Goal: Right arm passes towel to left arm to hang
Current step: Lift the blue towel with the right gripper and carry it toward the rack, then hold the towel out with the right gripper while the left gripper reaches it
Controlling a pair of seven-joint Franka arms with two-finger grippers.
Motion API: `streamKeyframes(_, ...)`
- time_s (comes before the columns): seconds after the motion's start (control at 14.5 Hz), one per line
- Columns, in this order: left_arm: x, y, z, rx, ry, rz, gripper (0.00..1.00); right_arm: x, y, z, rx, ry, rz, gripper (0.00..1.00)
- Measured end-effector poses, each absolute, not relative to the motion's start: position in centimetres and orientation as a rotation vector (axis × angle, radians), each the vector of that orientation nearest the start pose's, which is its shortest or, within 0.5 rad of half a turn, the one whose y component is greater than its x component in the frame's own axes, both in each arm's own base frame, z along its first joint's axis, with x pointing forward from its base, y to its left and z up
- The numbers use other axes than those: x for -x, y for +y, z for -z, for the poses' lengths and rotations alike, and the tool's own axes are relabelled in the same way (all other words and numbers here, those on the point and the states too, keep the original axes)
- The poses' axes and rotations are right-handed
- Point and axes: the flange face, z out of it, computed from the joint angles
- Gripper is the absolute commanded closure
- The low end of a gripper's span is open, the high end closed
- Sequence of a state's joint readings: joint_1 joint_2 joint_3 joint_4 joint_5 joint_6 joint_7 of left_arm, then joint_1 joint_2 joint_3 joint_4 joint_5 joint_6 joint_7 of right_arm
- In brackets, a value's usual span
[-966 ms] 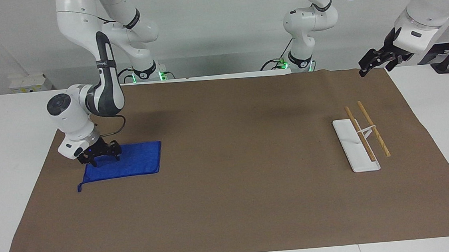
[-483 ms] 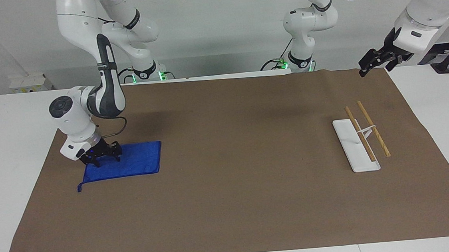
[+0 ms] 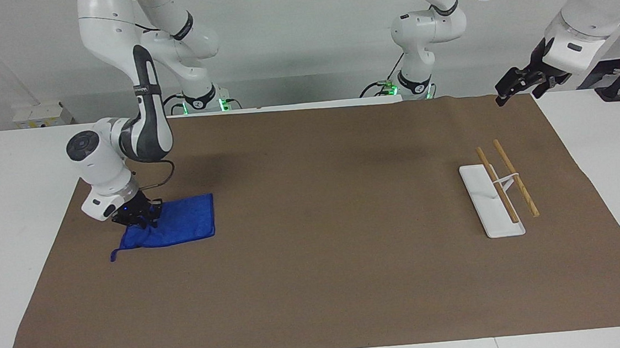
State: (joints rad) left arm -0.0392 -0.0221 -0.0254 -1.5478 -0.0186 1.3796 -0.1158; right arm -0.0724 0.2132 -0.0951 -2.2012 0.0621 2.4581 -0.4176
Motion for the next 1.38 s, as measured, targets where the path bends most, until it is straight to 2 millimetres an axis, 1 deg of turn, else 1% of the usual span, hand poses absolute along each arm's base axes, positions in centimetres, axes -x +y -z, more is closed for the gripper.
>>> streamKeyframes(0.21,-52.6,-3.6,-63.2,3.137,-0.077,-0.231,0.0,-55.0,-9.0,-29.1,3.079,-0.239,0.096,1.0)
streamKeyframes(0.34,-52.6,-3.6,-63.2,3.137,-0.077,-0.231,0.0,-55.4,-8.6,-29.8,3.061,-0.189,0.056,1.0)
streamKeyframes(0.41,-52.6,-3.6,-63.2,3.137,-0.077,-0.231,0.0,-55.7,-7.9,-30.7,3.049,-0.136,0.018,1.0)
streamKeyframes(0.48,-52.6,-3.6,-63.2,3.137,-0.077,-0.231,0.0,-56.1,-6.7,-31.9,3.036,-0.065,-0.02,1.0)
streamKeyframes(0.55,-52.6,-3.6,-63.2,3.137,-0.077,-0.231,0.0,-56.5,-4.8,-33.3,3.023,0.018,-0.052,1.0)
streamKeyframes(0.69,-52.6,-3.6,-63.2,3.137,-0.077,-0.231,0.0,-56.9,0.1,-36.0,2.999,0.214,-0.112,1.0)
streamKeyframes(0.83,-52.6,-3.6,-63.2,3.137,-0.077,-0.231,0.0,-57.2,6.0,-38.9,2.956,0.452,-0.147,1.0)
streamKeyframes(0.97,-52.6,-3.6,-63.2,3.137,-0.077,-0.231,0.0,-57.6,12.8,-42.3,2.796,0.734,-0.169,1.0)
streamKeyframes(1.1,-52.6,-3.6,-63.2,3.137,-0.077,-0.231,0.0,-57.1,18.9,-45.3,2.655,0.962,-0.189,1.0)
streamKeyframes(1.17,-52.6,-3.6,-63.2,3.137,-0.077,-0.231,0.0,-56.8,21.5,-46.4,2.591,1.06,-0.182,1.0)
streamKeyframes(1.31,-52.6,-3.6,-63.1,3.134,-0.109,-0.233,0.0,-55.9,26.4,-48.0,2.459,1.2,-0.145,1.0)
streamKeyframes(1.38,-52.6,-3.6,-63.0,3.127,-0.188,-0.232,0.0,-55.5,28.6,-48.6,2.378,1.273,-0.135,1.0)
